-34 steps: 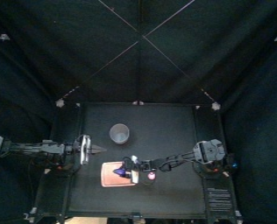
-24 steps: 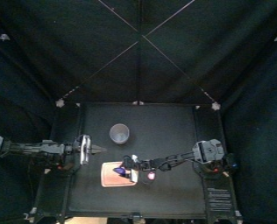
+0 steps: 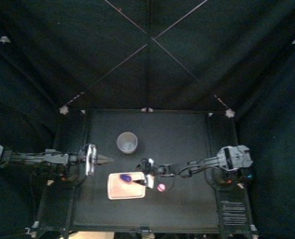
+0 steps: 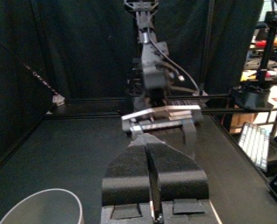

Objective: Pick the eggplant then place it on the pink plate
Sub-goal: Drop eggplant on the pink plate and return to neutral

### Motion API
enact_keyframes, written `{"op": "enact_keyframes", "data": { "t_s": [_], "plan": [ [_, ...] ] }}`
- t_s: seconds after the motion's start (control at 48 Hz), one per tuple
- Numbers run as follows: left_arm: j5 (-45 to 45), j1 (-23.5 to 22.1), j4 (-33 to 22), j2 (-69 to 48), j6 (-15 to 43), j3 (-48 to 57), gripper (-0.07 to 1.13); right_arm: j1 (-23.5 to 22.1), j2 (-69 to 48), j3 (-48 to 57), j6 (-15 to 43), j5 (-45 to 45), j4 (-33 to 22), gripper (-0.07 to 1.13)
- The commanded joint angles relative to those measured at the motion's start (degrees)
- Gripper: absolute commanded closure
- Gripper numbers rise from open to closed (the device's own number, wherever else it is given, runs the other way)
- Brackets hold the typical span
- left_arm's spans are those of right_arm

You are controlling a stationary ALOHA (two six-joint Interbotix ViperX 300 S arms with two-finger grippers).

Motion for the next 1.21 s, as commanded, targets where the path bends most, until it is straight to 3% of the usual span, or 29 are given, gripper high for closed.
{"op": "enact_keyframes", "data": {
  "t_s": [0.021, 0.312, 0.729, 1.208],
  "plan": [
    [-0.26, 0.09, 0.26, 0.09, 0.09, -0.70, 1.07, -1.23, -10.81, 4.66, -0.18, -3.96, 0.00, 0.09],
    [-0.26, 0.18, 0.26, 0.00, 0.09, -0.53, 1.07, -1.76, -32.70, 19.69, -0.18, -12.13, -1.85, 0.09],
    [-0.26, 0.35, 0.35, -0.18, 0.09, -0.35, 1.07, -1.41, -56.69, 32.87, 0.18, -1.41, -6.86, 0.09],
    [-0.26, 0.44, 1.05, -0.18, 0.09, -0.18, 1.07, -4.22, -63.11, 34.63, 0.44, 7.91, -10.20, 0.09]
  ]
}}
